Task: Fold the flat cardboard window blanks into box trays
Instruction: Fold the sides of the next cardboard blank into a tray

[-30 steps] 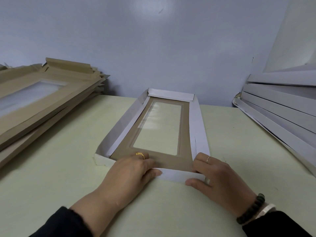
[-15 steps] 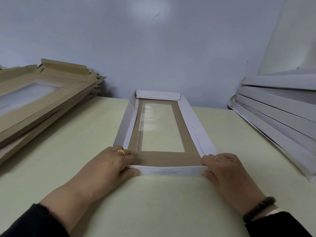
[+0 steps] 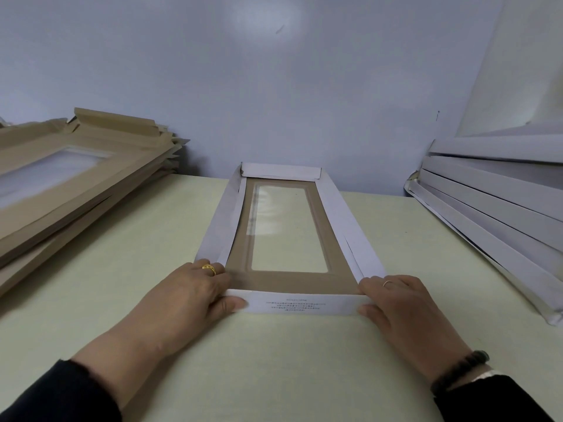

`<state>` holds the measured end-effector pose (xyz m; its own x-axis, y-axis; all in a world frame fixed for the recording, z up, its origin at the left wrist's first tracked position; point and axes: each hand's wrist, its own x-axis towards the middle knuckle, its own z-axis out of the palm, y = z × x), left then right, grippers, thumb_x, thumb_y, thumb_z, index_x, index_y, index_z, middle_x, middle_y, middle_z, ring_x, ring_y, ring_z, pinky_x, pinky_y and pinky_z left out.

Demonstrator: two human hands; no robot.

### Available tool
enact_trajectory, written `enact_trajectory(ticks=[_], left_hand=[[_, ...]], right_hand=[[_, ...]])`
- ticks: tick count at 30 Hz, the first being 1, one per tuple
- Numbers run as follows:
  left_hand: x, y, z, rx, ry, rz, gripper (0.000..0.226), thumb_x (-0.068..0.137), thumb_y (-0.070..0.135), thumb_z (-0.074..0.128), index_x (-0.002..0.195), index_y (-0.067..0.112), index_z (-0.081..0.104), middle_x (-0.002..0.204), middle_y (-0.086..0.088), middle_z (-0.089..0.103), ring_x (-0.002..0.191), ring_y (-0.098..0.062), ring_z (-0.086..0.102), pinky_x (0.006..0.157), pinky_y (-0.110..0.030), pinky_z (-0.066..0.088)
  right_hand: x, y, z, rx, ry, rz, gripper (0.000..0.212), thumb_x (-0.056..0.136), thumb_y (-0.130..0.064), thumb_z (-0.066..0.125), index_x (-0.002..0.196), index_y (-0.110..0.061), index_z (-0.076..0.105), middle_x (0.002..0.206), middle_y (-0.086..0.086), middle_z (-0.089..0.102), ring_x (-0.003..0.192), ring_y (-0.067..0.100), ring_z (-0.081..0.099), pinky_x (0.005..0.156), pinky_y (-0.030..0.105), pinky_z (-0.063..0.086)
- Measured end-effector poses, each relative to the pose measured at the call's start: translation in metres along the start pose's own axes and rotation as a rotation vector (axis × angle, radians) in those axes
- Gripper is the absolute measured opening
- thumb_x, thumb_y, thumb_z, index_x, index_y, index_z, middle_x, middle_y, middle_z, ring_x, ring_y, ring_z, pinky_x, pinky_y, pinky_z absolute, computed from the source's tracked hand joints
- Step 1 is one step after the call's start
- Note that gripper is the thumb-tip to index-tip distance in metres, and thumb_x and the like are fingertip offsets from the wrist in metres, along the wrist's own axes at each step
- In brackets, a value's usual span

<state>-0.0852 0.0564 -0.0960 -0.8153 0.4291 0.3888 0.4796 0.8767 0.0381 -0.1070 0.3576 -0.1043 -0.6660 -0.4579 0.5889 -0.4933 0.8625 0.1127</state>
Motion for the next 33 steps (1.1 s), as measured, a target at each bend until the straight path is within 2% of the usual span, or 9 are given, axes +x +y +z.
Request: enact_trajectory(ticks=[4, 6, 8, 12, 16, 20, 24, 29, 33], left_hand=[[-0.002, -0.001, 0.003, -0.01, -0.039, -0.061, 0.063, 0.078, 0.068, 0.009, 0.081, 0.023, 0.053, 0.072, 0.011, 0.041, 0.072, -0.01, 0.043, 0.068, -0.022, 0.035], [-0.002, -0.003, 0.001, -0.083, -0.036, -0.079, 0.039, 0.076, 0.069, 0.016, 0.071, 0.036, 0.036, 0.068, 0.016, 0.035, 0.066, -0.002, 0.037, 0.062, -0.015, 0.028], [-0.001, -0.004, 0.0, -0.123, -0.054, -0.064, 0.033, 0.076, 0.068, 0.02, 0.066, 0.037, 0.023, 0.064, 0.018, 0.032, 0.064, 0.003, 0.034, 0.059, -0.012, 0.027], [-0.001, -0.002, 0.0, -0.146, -0.044, -0.033, 0.028, 0.079, 0.065, 0.024, 0.064, 0.041, 0.026, 0.06, 0.018, 0.033, 0.062, 0.004, 0.034, 0.059, -0.012, 0.026], [-0.002, -0.004, 0.0, -0.087, -0.072, -0.05, 0.063, 0.079, 0.068, 0.014, 0.088, 0.026, 0.06, 0.08, 0.013, 0.057, 0.077, -0.007, 0.046, 0.071, -0.019, 0.035], [-0.001, 0.001, -0.002, 0.042, 0.087, 0.023, 0.043, 0.091, 0.053, 0.028, 0.064, 0.023, 0.045, 0.053, 0.009, 0.045, 0.057, -0.01, 0.042, 0.06, -0.024, 0.032], [-0.002, 0.0, -0.002, 0.155, 0.103, -0.017, 0.057, 0.087, 0.062, 0.024, 0.056, 0.02, 0.048, 0.055, 0.011, 0.047, 0.06, -0.008, 0.041, 0.064, -0.027, 0.029], [-0.004, -0.008, 0.0, -0.04, -0.028, -0.155, 0.093, 0.066, 0.085, -0.004, 0.077, 0.021, 0.062, 0.079, 0.014, 0.053, 0.075, -0.003, 0.039, 0.083, -0.021, 0.026], [-0.006, -0.013, -0.001, -0.096, -0.063, -0.131, 0.097, 0.064, 0.085, -0.012, 0.084, 0.022, 0.059, 0.082, 0.013, 0.052, 0.079, -0.004, 0.04, 0.08, -0.016, 0.027]], right_hand=[[-0.001, 0.0, -0.001, -0.005, -0.037, 0.01, 0.033, 0.051, -0.009, 0.086, 0.065, -0.019, 0.058, 0.054, -0.007, 0.056, 0.052, 0.016, 0.058, 0.065, 0.021, 0.043], [-0.002, 0.0, -0.002, 0.003, -0.049, 0.009, 0.038, 0.045, -0.009, 0.09, 0.064, -0.019, 0.059, 0.053, -0.007, 0.056, 0.052, 0.015, 0.058, 0.06, 0.023, 0.047], [-0.001, 0.0, -0.002, 0.008, -0.05, 0.001, 0.038, 0.045, -0.009, 0.09, 0.065, -0.019, 0.059, 0.054, -0.007, 0.057, 0.052, 0.016, 0.058, 0.058, 0.025, 0.049], [-0.002, 0.002, 0.002, -0.009, -0.048, 0.01, 0.029, 0.053, -0.012, 0.085, 0.067, -0.019, 0.06, 0.056, -0.008, 0.057, 0.055, 0.016, 0.059, 0.065, 0.021, 0.043], [-0.001, 0.0, 0.001, -0.019, 0.006, -0.002, 0.009, 0.058, -0.018, 0.065, 0.064, -0.018, 0.058, 0.053, -0.009, 0.054, 0.051, 0.014, 0.057, 0.071, 0.029, 0.033], [-0.002, 0.002, 0.002, 0.009, -0.012, 0.016, 0.015, 0.061, -0.013, 0.073, 0.066, -0.017, 0.058, 0.056, -0.007, 0.056, 0.053, 0.016, 0.059, 0.071, 0.028, 0.038], [-0.001, 0.004, 0.002, -0.002, -0.021, 0.017, 0.031, 0.054, -0.007, 0.084, 0.066, -0.016, 0.057, 0.056, -0.008, 0.055, 0.053, 0.017, 0.058, 0.073, 0.032, 0.033], [-0.002, 0.003, 0.003, -0.013, -0.029, 0.025, 0.035, 0.048, -0.008, 0.089, 0.066, -0.016, 0.059, 0.055, -0.008, 0.056, 0.054, 0.018, 0.059, 0.072, 0.03, 0.032], [-0.002, 0.005, 0.003, -0.011, -0.027, 0.022, 0.032, 0.05, -0.007, 0.087, 0.065, -0.015, 0.06, 0.056, -0.005, 0.056, 0.057, 0.02, 0.058, 0.069, 0.032, 0.031]])
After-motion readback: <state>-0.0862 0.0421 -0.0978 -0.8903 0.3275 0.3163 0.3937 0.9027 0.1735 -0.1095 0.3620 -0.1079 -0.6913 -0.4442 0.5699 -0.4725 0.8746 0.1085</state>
